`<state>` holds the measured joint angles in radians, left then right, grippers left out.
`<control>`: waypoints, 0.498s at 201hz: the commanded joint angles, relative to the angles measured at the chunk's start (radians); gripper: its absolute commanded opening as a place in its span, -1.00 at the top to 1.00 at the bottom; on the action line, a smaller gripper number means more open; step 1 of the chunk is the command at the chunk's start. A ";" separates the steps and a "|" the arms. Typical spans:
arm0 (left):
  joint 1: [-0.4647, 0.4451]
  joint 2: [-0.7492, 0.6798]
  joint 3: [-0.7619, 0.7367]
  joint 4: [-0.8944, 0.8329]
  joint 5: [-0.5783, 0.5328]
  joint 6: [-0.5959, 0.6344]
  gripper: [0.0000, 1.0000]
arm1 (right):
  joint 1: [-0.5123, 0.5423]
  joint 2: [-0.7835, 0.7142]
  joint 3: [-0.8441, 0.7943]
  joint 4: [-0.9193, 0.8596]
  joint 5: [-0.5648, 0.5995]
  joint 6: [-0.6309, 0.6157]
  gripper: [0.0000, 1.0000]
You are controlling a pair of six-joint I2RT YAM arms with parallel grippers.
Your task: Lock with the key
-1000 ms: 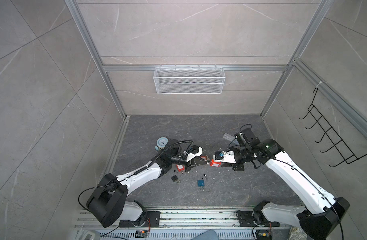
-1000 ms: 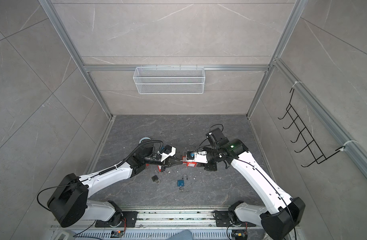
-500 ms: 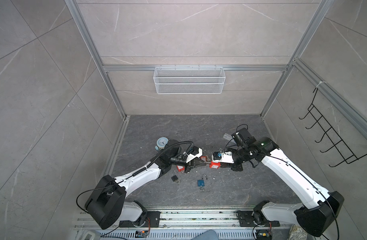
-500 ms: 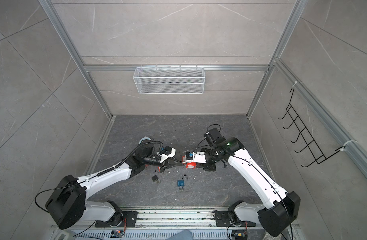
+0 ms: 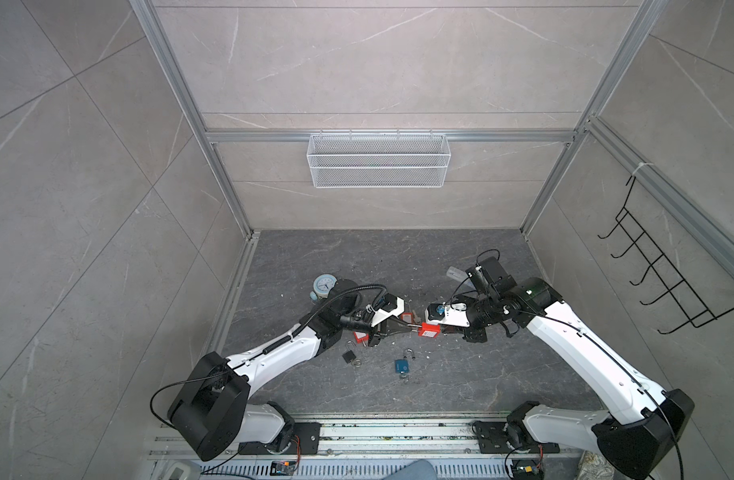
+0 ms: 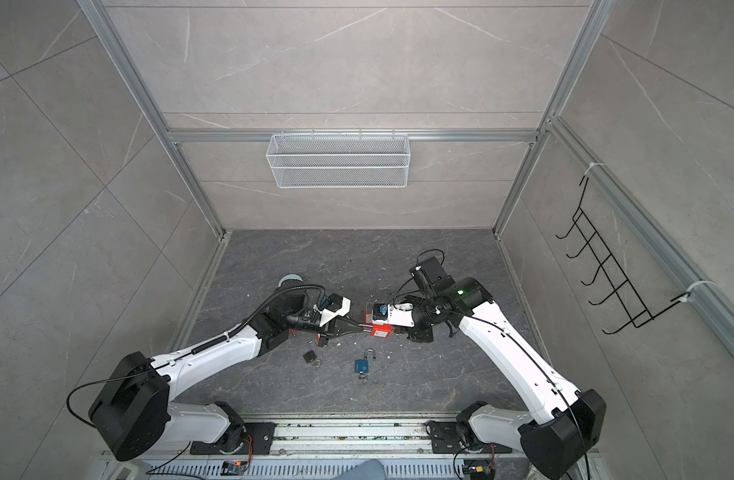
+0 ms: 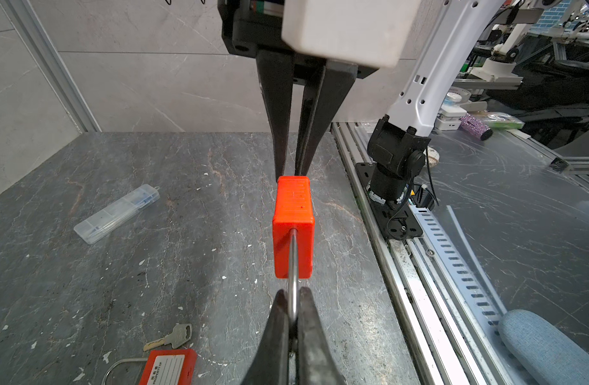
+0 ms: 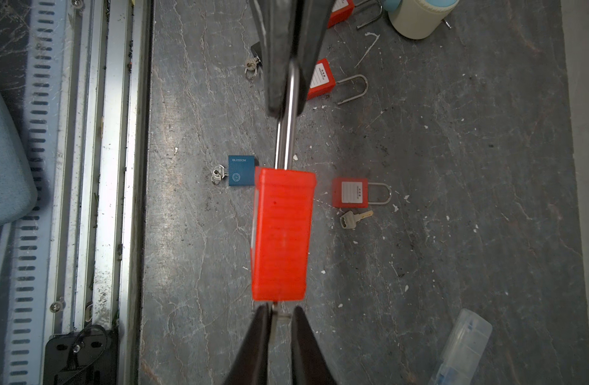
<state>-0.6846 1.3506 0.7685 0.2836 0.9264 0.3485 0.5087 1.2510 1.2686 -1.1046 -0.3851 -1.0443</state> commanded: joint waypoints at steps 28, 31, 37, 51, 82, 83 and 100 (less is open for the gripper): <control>-0.003 -0.034 0.037 0.021 0.055 0.037 1.00 | 0.004 0.032 0.006 -0.050 -0.059 -0.008 0.72; -0.003 -0.034 0.038 0.021 0.054 0.037 1.00 | 0.004 0.033 0.005 -0.052 -0.061 -0.009 0.73; -0.003 -0.034 0.038 0.022 0.055 0.037 1.00 | 0.004 0.035 0.006 -0.053 -0.063 -0.008 0.73; -0.003 -0.034 0.039 0.022 0.053 0.039 1.00 | 0.004 0.040 0.005 -0.056 -0.058 -0.008 0.80; -0.003 -0.035 0.036 0.022 0.048 0.040 1.00 | 0.004 0.041 -0.007 -0.057 -0.035 -0.011 0.99; -0.003 -0.036 0.036 0.022 0.048 0.040 1.00 | 0.004 0.041 -0.008 -0.057 -0.034 -0.012 1.00; -0.003 -0.036 0.038 0.004 0.046 0.051 1.00 | 0.004 0.034 -0.013 -0.049 -0.014 -0.004 1.00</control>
<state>-0.6853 1.3506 0.7685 0.2638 0.9257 0.3717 0.5083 1.2869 1.2682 -1.1275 -0.4152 -1.0435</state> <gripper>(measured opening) 0.055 0.054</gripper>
